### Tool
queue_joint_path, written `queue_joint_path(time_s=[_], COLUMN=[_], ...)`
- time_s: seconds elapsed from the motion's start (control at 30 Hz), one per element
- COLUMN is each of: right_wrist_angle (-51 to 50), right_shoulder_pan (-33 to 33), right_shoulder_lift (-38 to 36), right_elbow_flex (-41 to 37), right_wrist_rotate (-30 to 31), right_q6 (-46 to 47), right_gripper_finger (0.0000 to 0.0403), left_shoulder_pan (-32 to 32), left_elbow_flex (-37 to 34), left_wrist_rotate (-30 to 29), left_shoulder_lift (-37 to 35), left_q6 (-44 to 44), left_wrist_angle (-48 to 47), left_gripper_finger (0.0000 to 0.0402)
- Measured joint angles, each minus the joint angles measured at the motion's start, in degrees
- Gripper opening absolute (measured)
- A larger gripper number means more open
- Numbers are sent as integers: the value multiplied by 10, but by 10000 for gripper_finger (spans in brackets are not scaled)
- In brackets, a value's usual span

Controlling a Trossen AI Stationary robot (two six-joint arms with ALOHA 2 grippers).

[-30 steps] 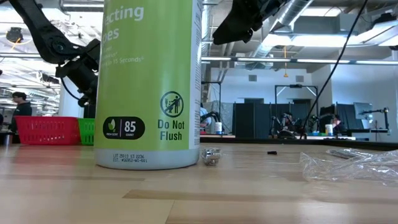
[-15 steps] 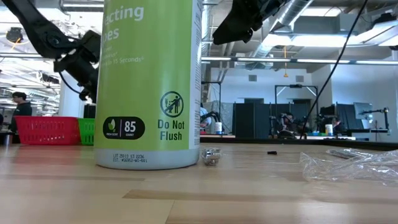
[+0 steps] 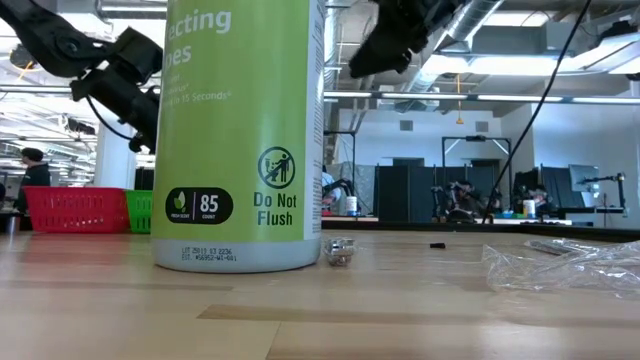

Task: Pick & Place Travel size toiletries
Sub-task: Put the gray deodorant into the top green bin

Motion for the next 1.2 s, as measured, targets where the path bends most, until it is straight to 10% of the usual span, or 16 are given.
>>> queue_joint_path(time_s=[0.37, 0.9, 1.2], right_wrist_angle=[-281, -362, -361], right_shoulder_pan=[67, 275, 354], right_shoulder_lift=[0, 0, 0], right_elbow_flex=[0, -46, -90], right_wrist_rotate=[20, 59, 22], right_q6=[240, 550, 548], right_gripper_finger=[127, 127, 127], left_shoulder_pan=[-108, -262, -268], left_elbow_flex=[0, 0, 0], left_wrist_rotate=[69, -12, -21], left_shoulder_lift=[-14, -14, -14], left_q6=[-16, -29, -29], left_wrist_angle=[-3, -2, -1], left_gripper_finger=[184, 184, 184])
